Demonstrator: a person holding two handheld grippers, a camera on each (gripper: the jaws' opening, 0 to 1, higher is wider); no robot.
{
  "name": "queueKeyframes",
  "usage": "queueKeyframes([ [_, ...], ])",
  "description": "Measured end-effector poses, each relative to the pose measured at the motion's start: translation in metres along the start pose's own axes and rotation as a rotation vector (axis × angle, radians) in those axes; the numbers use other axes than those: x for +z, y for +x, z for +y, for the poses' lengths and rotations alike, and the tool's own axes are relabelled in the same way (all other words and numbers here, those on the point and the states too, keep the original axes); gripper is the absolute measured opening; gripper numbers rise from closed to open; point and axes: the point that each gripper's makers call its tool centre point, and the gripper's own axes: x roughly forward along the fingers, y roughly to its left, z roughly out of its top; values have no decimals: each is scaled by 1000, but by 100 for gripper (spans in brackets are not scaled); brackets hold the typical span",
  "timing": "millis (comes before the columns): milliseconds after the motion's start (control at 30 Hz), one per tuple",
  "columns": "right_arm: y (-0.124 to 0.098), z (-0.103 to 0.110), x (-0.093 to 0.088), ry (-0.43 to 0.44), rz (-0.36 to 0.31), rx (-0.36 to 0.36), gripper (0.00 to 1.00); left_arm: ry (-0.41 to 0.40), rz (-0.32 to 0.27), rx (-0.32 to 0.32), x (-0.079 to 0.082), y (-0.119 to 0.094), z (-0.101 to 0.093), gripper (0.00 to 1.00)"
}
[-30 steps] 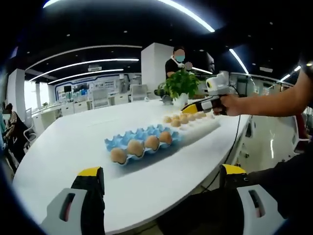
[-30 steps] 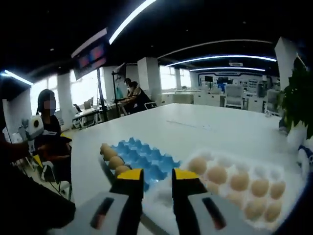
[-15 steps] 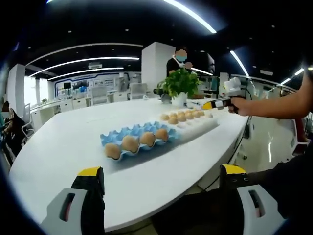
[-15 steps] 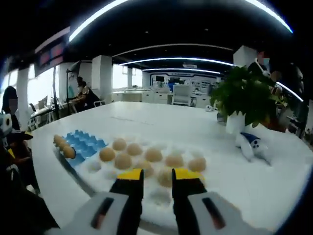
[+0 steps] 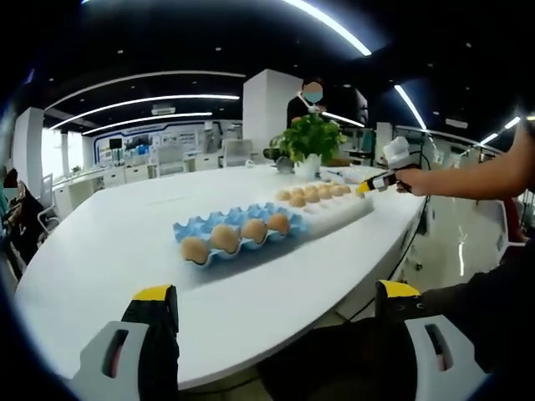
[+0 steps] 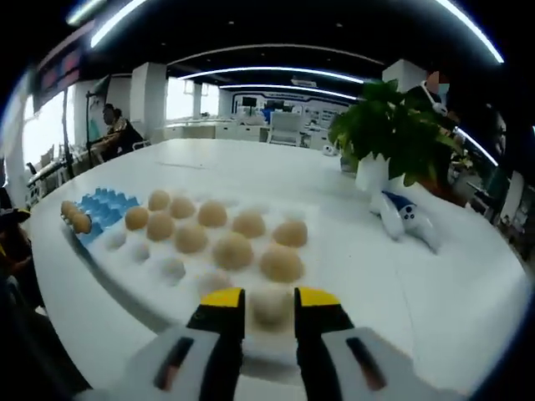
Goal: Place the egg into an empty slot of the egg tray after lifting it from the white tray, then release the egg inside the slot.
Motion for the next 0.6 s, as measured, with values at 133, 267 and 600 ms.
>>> queueKeyframes([
  [133,3,1,0,14,-4,1,26,1,1,6,-1,-2,2,100],
  [267,3,0,-1,49,6,-1,26,-8,-5,14,-1,-4,3,100],
  [600,-4,-4,6,97,-54,0,25,-8,-2,12,-2,-4,1,100],
])
